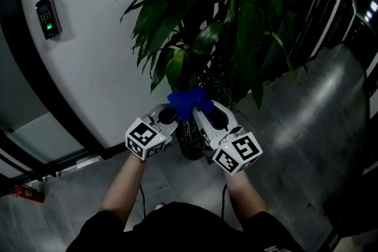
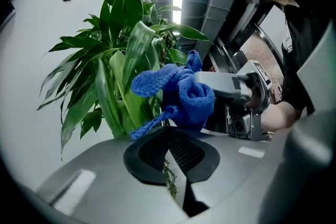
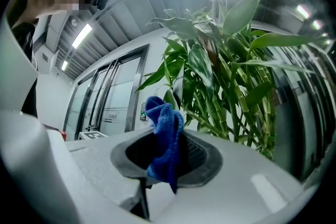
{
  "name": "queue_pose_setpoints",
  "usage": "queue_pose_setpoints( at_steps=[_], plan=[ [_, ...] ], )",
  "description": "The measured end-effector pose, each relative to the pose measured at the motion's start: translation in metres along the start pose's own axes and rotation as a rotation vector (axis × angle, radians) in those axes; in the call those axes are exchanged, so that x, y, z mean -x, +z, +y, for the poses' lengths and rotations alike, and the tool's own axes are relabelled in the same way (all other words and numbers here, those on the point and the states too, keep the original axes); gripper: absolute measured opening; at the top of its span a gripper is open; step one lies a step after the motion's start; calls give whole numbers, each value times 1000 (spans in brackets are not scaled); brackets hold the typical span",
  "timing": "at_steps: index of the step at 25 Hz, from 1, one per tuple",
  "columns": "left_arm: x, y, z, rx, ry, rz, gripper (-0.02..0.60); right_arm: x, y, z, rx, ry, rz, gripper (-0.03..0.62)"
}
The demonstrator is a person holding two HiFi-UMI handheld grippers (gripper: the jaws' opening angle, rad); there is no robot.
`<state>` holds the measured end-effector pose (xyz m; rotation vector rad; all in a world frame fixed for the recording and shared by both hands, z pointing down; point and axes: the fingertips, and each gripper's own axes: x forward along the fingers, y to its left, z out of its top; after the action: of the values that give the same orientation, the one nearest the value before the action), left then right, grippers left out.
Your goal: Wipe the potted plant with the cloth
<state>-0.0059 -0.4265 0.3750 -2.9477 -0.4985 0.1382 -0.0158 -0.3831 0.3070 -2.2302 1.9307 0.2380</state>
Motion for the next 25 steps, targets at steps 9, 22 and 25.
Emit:
queue_pose_setpoints(
  at_steps=[9,22,25],
  plan=[
    [-3,-33,3,40,-2,65,8,6,-25,-3,-30,-19,47,104],
    [-8,-52,-9,112,-78,80,7,46,-5,19,59,-54,49,104],
    [-15,-51,-25,125,-132,72,6,56,-5,17,60,-109,46,104]
  ],
)
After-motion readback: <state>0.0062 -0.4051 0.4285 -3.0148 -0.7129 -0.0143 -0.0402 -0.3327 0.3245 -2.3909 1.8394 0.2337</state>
